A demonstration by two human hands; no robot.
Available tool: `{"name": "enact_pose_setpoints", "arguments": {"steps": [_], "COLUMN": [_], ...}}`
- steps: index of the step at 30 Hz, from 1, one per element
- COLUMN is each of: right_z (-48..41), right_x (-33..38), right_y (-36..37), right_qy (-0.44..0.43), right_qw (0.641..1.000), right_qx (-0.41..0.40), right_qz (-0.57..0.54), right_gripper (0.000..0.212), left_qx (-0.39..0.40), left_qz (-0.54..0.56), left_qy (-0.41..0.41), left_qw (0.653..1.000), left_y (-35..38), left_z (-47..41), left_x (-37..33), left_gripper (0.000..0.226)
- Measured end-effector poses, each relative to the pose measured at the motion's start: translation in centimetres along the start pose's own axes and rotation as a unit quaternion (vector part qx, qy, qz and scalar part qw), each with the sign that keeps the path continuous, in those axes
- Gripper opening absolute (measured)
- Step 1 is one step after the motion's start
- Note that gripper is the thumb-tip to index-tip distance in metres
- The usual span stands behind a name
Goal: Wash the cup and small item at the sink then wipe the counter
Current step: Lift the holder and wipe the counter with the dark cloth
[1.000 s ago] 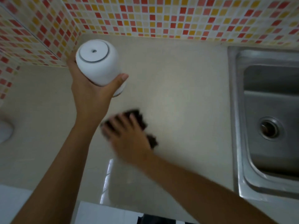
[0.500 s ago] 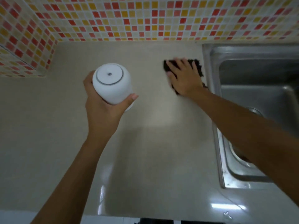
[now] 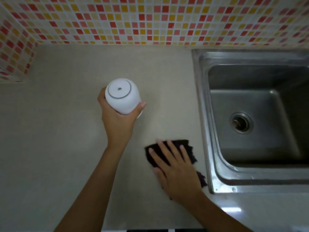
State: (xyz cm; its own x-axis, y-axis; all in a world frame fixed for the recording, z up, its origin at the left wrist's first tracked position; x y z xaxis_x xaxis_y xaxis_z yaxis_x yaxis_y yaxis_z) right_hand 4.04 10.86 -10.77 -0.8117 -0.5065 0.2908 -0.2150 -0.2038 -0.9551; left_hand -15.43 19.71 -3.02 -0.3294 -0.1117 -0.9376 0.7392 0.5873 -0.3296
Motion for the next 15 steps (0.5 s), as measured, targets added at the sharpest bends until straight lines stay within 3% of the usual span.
{"name": "enact_pose_setpoints", "arguments": {"steps": [6, 12, 15], "right_z": [-3.6, -6.0, -5.9], "right_x": [-5.0, -5.4, -5.0], "right_y": [-1.7, -1.8, -2.4], "right_qy": [0.147, 0.144, 0.131], "right_qw": [0.988, 0.988, 0.989], "right_qx": [-0.051, -0.056, -0.063], "right_qz": [0.001, 0.004, -0.041], "right_gripper": [0.050, 0.051, 0.052], "left_qx": [0.033, 0.061, 0.101], "left_qz": [-0.011, -0.013, -0.008], "left_qy": [0.012, 0.010, -0.031], "left_qw": [0.999, 0.998, 0.994], "left_y": [0.8, 1.0, 1.1], "left_z": [1.1, 1.5, 2.8], "left_x": [1.6, 2.3, 3.7], "left_gripper": [0.094, 0.100, 0.106]}}
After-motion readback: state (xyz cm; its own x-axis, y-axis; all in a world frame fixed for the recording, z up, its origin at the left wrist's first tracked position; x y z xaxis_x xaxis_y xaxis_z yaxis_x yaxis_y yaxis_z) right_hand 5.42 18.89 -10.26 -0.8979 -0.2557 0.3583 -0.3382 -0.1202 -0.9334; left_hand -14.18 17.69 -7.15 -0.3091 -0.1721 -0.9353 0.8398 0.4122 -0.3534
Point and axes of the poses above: each hand's wrist, its own z-axis away from the middle knuckle, its own y-axis out of the palm, x = y × z, the point moved 10 cm from there along -z, towards the middle knuckle, and after that the axes turned 3 degrees about -z, right-handed, at the moved point
